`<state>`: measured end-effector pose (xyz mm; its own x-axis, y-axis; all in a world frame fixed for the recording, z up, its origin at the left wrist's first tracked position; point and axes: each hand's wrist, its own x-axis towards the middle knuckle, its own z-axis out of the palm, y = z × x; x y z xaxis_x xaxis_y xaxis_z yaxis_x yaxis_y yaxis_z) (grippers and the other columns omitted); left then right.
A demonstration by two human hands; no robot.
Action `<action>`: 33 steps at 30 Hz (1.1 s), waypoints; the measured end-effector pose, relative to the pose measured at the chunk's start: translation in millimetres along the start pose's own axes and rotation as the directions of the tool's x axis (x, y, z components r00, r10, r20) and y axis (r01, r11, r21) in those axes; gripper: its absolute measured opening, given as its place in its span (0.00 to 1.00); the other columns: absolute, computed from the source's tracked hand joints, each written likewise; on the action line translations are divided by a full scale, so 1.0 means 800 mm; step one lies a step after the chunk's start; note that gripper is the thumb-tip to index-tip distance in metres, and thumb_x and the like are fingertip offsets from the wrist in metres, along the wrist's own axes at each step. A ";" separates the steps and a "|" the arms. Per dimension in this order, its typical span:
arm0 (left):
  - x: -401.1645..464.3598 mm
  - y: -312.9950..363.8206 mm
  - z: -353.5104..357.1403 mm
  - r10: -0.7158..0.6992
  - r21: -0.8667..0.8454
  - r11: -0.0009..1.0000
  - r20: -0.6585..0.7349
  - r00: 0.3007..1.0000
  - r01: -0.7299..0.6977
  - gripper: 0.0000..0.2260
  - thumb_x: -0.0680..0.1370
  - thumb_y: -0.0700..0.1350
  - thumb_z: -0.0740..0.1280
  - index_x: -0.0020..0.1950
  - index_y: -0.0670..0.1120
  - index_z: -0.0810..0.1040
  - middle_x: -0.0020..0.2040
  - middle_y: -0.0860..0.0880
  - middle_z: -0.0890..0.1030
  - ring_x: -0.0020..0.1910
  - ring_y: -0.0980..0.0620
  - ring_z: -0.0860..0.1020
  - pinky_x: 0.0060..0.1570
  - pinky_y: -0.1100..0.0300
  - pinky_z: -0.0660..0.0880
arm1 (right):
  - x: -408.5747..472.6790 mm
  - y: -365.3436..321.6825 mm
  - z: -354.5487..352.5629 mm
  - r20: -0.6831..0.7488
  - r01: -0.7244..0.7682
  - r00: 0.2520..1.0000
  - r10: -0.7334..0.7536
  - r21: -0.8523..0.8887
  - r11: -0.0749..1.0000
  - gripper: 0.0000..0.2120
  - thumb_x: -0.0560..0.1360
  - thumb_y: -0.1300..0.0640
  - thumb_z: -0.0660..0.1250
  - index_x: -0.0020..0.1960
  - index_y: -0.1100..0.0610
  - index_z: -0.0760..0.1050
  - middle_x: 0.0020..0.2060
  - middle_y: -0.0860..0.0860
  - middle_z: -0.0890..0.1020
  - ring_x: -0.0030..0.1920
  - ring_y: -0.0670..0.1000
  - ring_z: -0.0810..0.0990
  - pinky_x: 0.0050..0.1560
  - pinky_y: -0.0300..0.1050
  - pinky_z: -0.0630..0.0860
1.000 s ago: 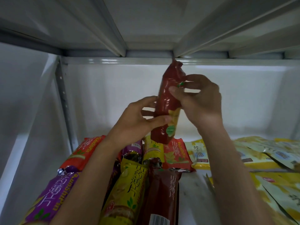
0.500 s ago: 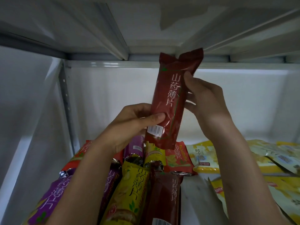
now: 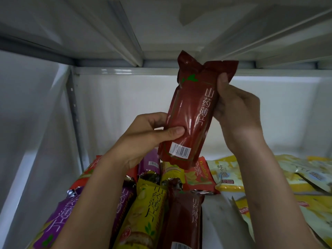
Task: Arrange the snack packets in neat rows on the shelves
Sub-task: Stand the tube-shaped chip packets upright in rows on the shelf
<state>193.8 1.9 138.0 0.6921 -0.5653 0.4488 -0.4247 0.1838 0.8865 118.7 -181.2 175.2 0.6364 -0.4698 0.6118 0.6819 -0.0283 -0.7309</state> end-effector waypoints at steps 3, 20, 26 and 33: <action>-0.001 0.000 -0.002 0.022 0.005 1.000 0.035 0.999 -0.022 0.20 0.69 0.45 0.76 0.61 0.42 0.84 0.59 0.46 0.87 0.58 0.44 0.86 0.59 0.52 0.83 | 0.004 0.003 -0.007 -0.015 0.049 0.999 -0.049 0.006 0.999 0.13 0.83 0.55 0.67 0.47 0.62 0.85 0.44 0.56 0.88 0.48 0.56 0.88 0.49 0.46 0.84; -0.001 0.022 0.003 0.064 -0.150 0.985 -0.119 0.991 -0.082 0.13 0.76 0.56 0.69 0.51 0.49 0.88 0.51 0.48 0.88 0.50 0.51 0.85 0.49 0.58 0.80 | -0.003 0.012 0.003 0.147 0.064 0.988 -0.043 -0.141 0.988 0.13 0.84 0.58 0.67 0.50 0.65 0.85 0.49 0.68 0.85 0.54 0.70 0.84 0.56 0.60 0.84; -0.002 0.020 -0.002 0.167 -0.084 0.978 -0.247 0.955 -0.193 0.15 0.78 0.52 0.69 0.55 0.42 0.86 0.49 0.44 0.87 0.47 0.51 0.84 0.46 0.60 0.79 | -0.009 0.006 0.011 0.250 -0.028 0.966 0.066 -0.150 0.988 0.11 0.83 0.55 0.67 0.55 0.59 0.86 0.50 0.55 0.89 0.55 0.56 0.88 0.61 0.53 0.82; -0.008 0.032 -0.005 0.178 -0.073 0.978 -0.179 0.968 -0.194 0.16 0.79 0.54 0.67 0.56 0.44 0.86 0.51 0.47 0.87 0.51 0.51 0.84 0.52 0.58 0.78 | -0.010 0.001 0.007 0.215 0.069 0.976 -0.025 -0.203 0.977 0.06 0.81 0.61 0.70 0.50 0.60 0.86 0.43 0.55 0.89 0.47 0.54 0.89 0.49 0.44 0.85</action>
<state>181.3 13.4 158.0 0.6988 -0.3699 0.6123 -0.5067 0.3482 0.7887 116.2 -172.2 171.6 0.6820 -0.2684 0.6803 0.6369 -0.2391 -0.7329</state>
